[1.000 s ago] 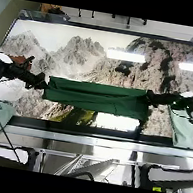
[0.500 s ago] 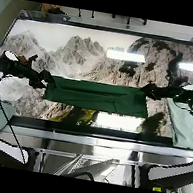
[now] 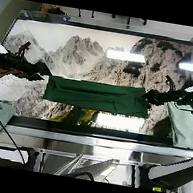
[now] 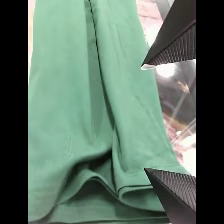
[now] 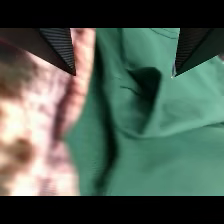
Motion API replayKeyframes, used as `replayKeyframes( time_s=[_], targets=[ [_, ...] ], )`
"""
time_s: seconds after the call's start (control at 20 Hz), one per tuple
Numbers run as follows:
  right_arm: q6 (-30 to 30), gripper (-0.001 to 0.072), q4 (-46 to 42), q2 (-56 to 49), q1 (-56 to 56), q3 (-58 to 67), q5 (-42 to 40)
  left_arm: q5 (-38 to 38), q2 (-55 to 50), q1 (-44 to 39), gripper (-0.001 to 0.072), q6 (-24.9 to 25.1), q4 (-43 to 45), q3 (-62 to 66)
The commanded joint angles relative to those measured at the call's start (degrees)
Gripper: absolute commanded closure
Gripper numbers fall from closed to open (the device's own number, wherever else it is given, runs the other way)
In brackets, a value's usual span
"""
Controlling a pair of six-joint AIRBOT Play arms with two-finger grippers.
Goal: Fold the shirts.
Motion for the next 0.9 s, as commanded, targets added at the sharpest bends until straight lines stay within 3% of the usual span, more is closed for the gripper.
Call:
replayKeyframes(
  time_s=[0.0, 0.1, 0.15, 0.2, 0.25, 0.3, 0.35, 0.65, 0.85],
  targets=[
    [-2.1, 0.0018, 0.7, -3.58, 1.73, 0.0, 0.85, -0.22, 2.25, -0.04, 0.0023, -0.15, -1.75, 0.07],
    [-2.67, 0.002, 2.03, -4.74, 2.64, 0.0, 0.26, -0.37, 2.19, -0.07, 0.0023, -0.15, -5.73, -0.11],
    [-2.78, 0.006, 2.8, -5.16, 3.21, 0.0, 0.09, 0.17, 2.19, -0.48, 0.0026, -0.15, -7.32, -0.59],
    [-3.93, 0.0356, 3.3, -5.35, 3.85, 0.02, 0.09, 1.01, 2.16, -1.33, 0.0167, -0.07, -8.24, -1.36],
    [-4.98, 0.0576, 4.15, -5.29, 4.55, 0.07, 0.15, 2.19, 2.14, -2.73, 0.0374, 0.07, -8.24, -2.47],
    [-5.07, 0.0646, 5.29, -4.98, 5.07, 0.2, 0.35, 3.67, 2.03, -4.52, 0.0567, 0.81, -8.28, -3.56],
    [-5.07, 0.0691, 5.53, -4.2, 5.42, 0.48, 0.42, 5.86, 1.9, -7.17, 0.069, 2.51, -8.31, -4.5],
    [1.33, 0.0692, 4.26, 6.67, 5.35, 8.5, 8.66, 22.36, -5.99, -30.58, 0.0691, 3.58, -12.83, -4.68],
    [7.26, 0.0693, 4.26, 11.82, 5.16, 19.87, 18.43, 31.69, -19.58, -45.7, 0.0691, 2.08, -12.72, 6.49]
  ],
)
